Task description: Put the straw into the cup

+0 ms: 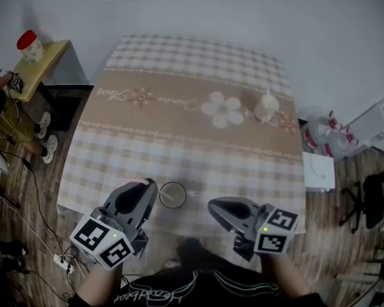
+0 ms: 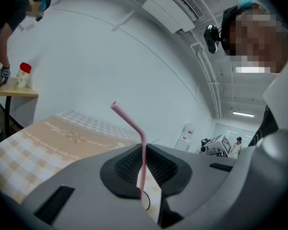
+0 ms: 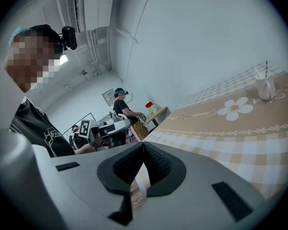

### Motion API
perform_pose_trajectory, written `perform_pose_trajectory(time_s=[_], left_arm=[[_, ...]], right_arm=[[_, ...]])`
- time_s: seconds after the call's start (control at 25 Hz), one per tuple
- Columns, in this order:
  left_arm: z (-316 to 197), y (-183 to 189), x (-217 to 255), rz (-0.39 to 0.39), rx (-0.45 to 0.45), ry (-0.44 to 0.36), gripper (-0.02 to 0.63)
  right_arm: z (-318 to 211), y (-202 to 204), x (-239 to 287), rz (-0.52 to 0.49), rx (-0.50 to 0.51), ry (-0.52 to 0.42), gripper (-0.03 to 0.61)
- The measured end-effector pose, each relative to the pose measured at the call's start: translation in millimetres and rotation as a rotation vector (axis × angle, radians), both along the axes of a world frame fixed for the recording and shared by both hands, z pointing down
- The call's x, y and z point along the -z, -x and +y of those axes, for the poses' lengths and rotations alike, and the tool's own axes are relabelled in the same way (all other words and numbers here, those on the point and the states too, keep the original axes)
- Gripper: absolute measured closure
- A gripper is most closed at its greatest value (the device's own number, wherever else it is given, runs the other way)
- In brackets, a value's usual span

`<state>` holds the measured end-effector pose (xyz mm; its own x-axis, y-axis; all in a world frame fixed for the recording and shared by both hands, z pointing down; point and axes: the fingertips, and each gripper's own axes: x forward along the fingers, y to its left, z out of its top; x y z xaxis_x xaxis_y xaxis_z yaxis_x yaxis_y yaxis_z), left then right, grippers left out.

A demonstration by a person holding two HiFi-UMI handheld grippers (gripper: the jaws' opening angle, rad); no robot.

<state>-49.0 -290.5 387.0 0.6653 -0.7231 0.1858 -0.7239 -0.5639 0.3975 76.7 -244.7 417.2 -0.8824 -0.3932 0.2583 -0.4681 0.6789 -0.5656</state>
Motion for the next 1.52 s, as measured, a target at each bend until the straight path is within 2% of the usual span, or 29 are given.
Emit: perform_pose_trajectory(time_s=[0.52,0.8,1.24,1.52], left_arm=[[-13.5,-4.0,-45.4,0.047,0.035,0.044,0.594],[-16.0,-6.5,-65.4,0.022,0.059,0.076,0.594],[-17.8,-11.9,-81.2,0.013,0.057,0.114,0.594],[-21.0,-9.2,-84.5,0.038,0.053,0.135,0.594]], right_arm=[[-14.9,-6.8,-20.5,0.005,-0.017,0.047,0.568],[-20.8,-9.2,-26.8,-0.001,-0.02,0.063,0.568],[-25.4,-9.1,-30.4,-0.002,-0.004,0.066,0.568],[-26.1,-4.1,-29.1,-0.026,0.008,0.078,0.568]])
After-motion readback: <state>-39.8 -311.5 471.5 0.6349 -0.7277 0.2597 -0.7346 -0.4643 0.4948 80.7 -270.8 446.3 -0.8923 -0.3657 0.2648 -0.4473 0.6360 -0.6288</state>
